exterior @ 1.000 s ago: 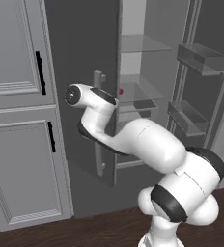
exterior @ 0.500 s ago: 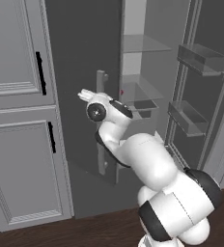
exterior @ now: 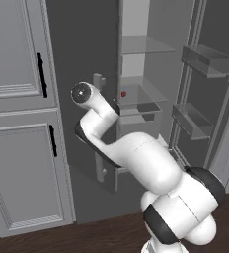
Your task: Take the strawberry from the fridge and place it on top of the pancake, located on the dining counter.
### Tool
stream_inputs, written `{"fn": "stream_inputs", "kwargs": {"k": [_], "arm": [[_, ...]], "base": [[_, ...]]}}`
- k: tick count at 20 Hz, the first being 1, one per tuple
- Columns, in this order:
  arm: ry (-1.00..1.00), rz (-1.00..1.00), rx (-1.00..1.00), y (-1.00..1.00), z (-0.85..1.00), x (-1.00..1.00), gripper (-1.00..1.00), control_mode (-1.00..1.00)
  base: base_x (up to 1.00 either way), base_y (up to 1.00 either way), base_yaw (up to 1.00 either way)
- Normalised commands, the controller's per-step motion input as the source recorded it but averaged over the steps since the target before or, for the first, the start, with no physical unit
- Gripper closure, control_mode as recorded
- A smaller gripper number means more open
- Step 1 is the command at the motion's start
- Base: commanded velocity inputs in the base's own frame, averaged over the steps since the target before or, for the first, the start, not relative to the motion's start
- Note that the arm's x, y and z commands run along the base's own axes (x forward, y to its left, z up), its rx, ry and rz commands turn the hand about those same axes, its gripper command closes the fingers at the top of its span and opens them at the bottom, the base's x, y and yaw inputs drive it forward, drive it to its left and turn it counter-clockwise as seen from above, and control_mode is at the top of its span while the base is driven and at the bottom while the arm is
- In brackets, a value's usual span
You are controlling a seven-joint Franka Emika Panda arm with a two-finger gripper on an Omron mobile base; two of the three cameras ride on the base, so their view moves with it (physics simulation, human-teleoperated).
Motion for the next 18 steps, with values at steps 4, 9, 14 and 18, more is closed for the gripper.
{"fn": "stream_inputs", "kwargs": {"k": [4, 9, 14, 18], "arm": [[0.14, -0.08, 0.00, 0.17, 0.56, -0.95, -1.00, -1.00], [0.01, -0.01, -0.05, 0.37, 0.19, -0.17, -1.00, -1.00], [-0.03, 0.03, -0.13, 0.33, 0.16, -0.02, -1.00, -1.00], [-0.09, 0.05, -0.15, 0.48, 0.03, -0.20, -1.00, -1.00]], "base": [[0.00, 0.00, 0.00], [0.00, 0.00, 0.00], [0.00, 0.00, 0.00], [0.00, 0.00, 0.00]]}}
